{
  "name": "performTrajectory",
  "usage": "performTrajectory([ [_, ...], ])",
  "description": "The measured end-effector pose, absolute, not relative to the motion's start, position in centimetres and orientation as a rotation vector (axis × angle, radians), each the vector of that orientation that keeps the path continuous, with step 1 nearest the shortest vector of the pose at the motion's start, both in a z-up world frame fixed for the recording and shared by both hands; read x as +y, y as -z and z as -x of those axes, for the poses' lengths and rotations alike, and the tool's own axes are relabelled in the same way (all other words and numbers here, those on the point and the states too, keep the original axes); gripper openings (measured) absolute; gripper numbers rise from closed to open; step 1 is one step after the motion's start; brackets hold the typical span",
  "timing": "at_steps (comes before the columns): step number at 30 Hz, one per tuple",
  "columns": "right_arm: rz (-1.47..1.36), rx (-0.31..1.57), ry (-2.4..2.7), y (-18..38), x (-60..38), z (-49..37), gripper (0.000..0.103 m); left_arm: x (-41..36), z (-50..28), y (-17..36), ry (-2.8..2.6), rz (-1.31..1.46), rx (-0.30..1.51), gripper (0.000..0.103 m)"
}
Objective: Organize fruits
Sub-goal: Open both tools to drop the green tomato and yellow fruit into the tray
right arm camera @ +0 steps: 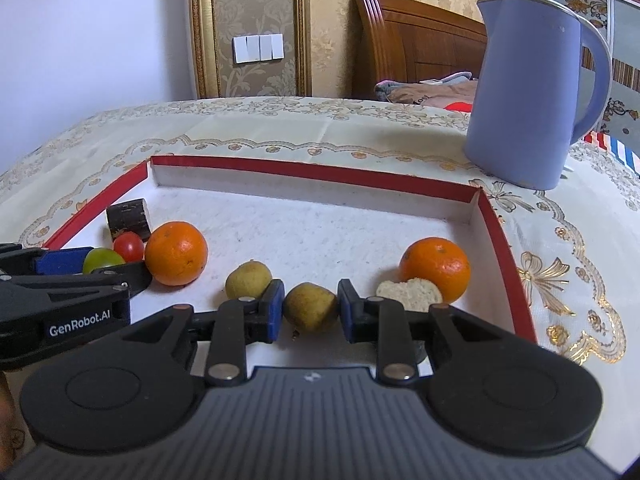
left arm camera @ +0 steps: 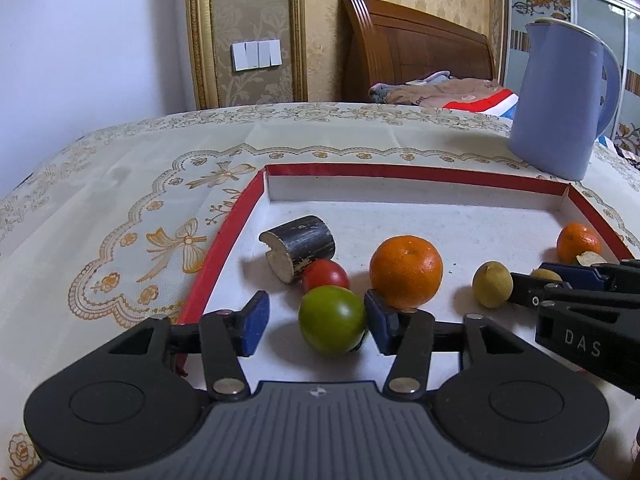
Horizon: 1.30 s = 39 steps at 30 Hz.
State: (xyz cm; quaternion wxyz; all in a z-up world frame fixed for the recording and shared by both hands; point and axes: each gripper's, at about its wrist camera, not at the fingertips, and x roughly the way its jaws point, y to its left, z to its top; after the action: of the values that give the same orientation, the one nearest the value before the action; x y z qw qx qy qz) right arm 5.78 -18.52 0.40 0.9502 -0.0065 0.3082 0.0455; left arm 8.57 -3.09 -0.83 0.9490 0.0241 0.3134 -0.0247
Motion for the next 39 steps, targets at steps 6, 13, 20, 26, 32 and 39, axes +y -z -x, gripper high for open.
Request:
performTrajectory([
  [6, -0.001, 0.628, -0.078, -0.4, -18.8, -5.7, 0.052, -2.8, -8.7, 0.9, 0.052, -0.035, 0.647, 0.077],
  [13, -0.011, 0.623, -0.077, -0.3, -19.0, -5.6, 0.06, -3.0, -8.7, 1.0, 0.057, -0.038, 0.652, 0.083],
  [20, -0.026, 0.607, -0.068, -0.4, -19.3, -5.4, 0.073, -3.0, -8.7, 1.0, 0.062, -0.04, 0.653, 0.085],
  [26, -0.05, 0.589, -0.073, -0.5, -19.6, -5.0, 0.077, -2.6, -8.5, 0.8, 0.07, -0.012, 0.638, 0.085],
  [32, -0.088, 0.561, -0.084, -0.7, -20.1, -4.3, 0.082, -2.1, -7.9, 0.7, 0.076, 0.008, 0.625, 0.085],
  [39, -0.122, 0.544, -0.085, -0.7, -20.7, -3.7, 0.082, -1.2, -6.5, 0.1, 0.078, 0.037, 0.579, 0.085],
])
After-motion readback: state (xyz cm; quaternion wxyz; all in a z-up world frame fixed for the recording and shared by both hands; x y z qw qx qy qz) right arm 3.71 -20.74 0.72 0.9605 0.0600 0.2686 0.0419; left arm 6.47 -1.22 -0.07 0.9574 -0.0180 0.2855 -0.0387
